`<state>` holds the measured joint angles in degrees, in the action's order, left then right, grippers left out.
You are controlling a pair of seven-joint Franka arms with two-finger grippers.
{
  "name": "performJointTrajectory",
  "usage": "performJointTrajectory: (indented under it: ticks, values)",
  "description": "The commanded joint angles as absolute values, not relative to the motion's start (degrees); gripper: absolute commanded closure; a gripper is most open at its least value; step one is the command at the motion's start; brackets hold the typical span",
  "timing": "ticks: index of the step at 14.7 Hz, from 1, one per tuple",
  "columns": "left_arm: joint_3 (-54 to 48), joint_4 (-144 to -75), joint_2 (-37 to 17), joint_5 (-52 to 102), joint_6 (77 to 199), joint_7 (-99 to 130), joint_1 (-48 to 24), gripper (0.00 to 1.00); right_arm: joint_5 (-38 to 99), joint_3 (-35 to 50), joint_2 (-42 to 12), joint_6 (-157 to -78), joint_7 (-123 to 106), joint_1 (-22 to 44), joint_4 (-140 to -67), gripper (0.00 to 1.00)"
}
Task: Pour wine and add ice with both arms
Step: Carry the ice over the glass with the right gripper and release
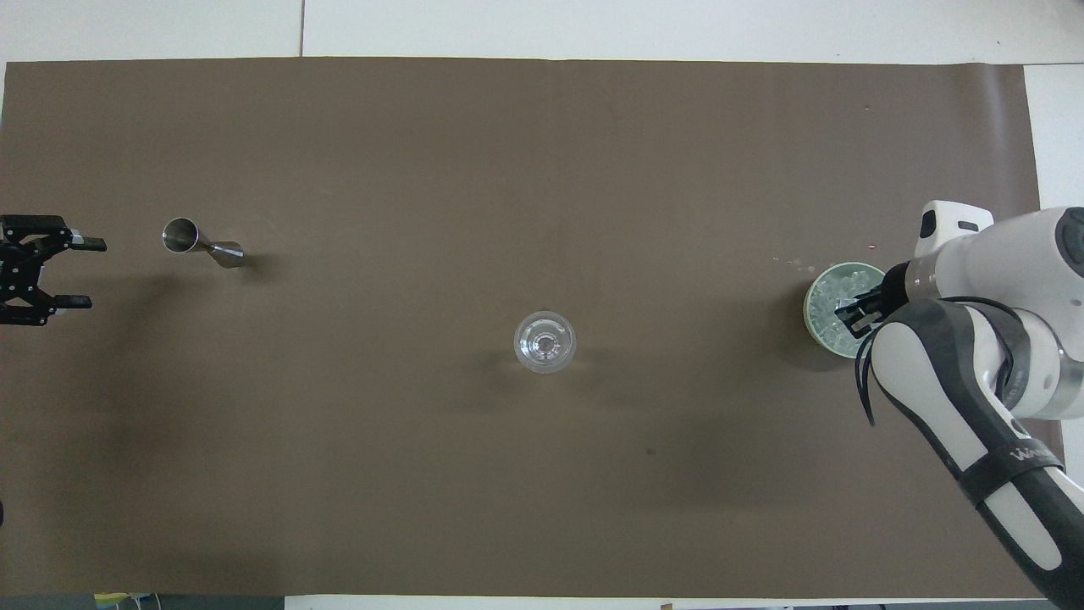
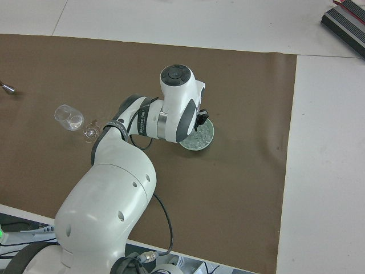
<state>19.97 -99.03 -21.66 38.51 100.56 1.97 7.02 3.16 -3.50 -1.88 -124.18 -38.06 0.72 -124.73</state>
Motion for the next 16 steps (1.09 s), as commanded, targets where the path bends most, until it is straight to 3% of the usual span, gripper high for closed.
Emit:
performJointTrajectory:
  ticks: [1,5,8,12,16]
  values:
    - [20.3,-96.3,-18.2,25.3,99.5,0.8,3.1,0.00,4.4,-3.3,0.3,-112.8,-36.9,0.9,-116.4,0.89]
    - [19.6,-94.0,-12.8,20.2,98.7,-0.8,1.6,0.00,4.2,-1.6,1.6,-99.1,-18.6,9.3,-103.9,0.89]
    - [19.5,-92.8,-9.3,14.1,98.9,-2.7,-3.1,0.00,4.5,-1.2,-0.1,-94.6,-0.1,18.6,-95.7,0.89]
    - [17.7,-92.6,-6.4,8.6,98.5,-2.6,-6.9,0.00,8.8,-1.1,-1.8,-100.9,21.4,28.8,-93.2,0.89]
    - [1.3,-90.6,-3.6,1.4,97.2,-2.5,1.8,0.00,7.0,-0.9,-6.5,-106.8,29.9,35.4,-93.0,0.89]
